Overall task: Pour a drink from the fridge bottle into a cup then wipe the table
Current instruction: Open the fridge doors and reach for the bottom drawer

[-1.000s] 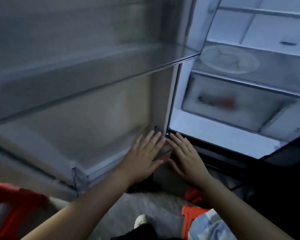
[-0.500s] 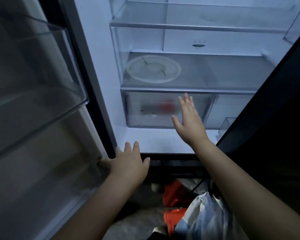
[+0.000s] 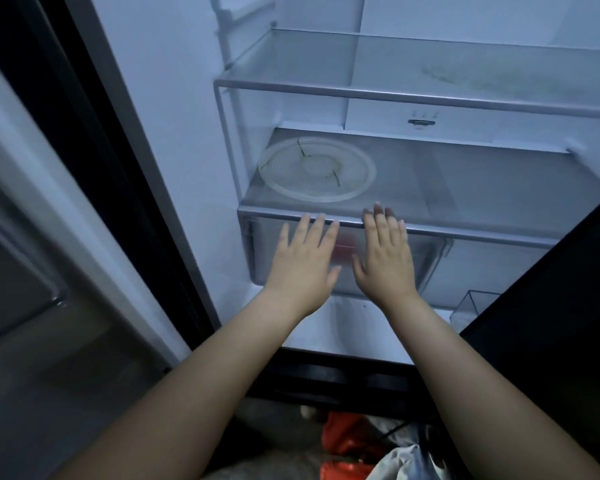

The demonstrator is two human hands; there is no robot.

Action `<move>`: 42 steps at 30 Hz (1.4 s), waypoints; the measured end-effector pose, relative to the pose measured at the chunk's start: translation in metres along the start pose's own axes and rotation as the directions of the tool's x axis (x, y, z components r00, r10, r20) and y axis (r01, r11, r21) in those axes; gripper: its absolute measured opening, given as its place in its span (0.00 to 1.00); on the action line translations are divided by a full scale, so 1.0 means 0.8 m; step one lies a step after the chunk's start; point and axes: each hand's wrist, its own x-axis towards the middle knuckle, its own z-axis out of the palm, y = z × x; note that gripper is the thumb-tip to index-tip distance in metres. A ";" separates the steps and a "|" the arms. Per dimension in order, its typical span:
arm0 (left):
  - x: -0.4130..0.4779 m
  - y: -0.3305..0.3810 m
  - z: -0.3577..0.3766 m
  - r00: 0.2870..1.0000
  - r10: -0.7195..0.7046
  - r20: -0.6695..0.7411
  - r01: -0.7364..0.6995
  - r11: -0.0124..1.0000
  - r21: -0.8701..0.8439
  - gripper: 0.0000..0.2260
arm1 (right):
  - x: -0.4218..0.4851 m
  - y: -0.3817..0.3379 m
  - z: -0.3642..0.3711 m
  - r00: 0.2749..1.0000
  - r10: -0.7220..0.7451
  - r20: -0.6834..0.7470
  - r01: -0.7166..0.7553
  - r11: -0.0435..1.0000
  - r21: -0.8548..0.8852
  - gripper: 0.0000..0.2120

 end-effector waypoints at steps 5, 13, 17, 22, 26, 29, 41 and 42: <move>0.052 -0.009 0.042 0.995 0.073 -0.063 -0.072 0.997 0.026 0.31 | 0.001 0.001 0.009 0.997 -0.003 -0.082 0.004 1.000 0.012 0.37; 0.053 -0.013 0.065 0.976 0.086 -0.198 -0.099 0.994 -0.053 0.31 | -0.003 0.002 0.016 0.989 0.005 -0.149 0.018 0.988 0.152 0.34; 0.034 -0.012 0.066 0.986 -0.003 -0.167 -0.071 0.899 -0.432 0.30 | -0.041 -0.024 -0.005 0.929 0.323 -0.182 -0.085 0.662 0.745 0.25; 0.001 0.022 0.064 0.794 -0.586 0.160 0.168 -0.041 -0.985 0.23 | -0.044 -0.033 -0.011 0.601 0.670 0.436 -0.272 -0.341 0.900 0.15; 0.025 -0.006 0.058 0.710 -0.239 0.662 0.030 -0.929 -0.368 0.27 | -0.027 -0.016 -0.015 0.545 0.492 0.679 -0.110 -0.761 0.639 0.16; 0.032 -0.022 0.059 0.753 -0.186 0.631 -0.050 -0.972 -0.227 0.29 | -0.028 -0.008 -0.019 0.577 0.441 0.687 -0.074 -0.810 0.582 0.21; 0.002 -0.020 0.038 0.768 -0.139 0.625 -0.010 -0.979 -0.205 0.32 | -0.060 -0.012 -0.038 0.579 0.418 0.700 -0.068 -0.831 0.552 0.22; -0.004 -0.019 0.035 0.769 -0.134 0.625 -0.002 -0.978 -0.207 0.32 | -0.064 -0.014 -0.041 0.581 0.417 0.699 -0.067 -0.832 0.551 0.23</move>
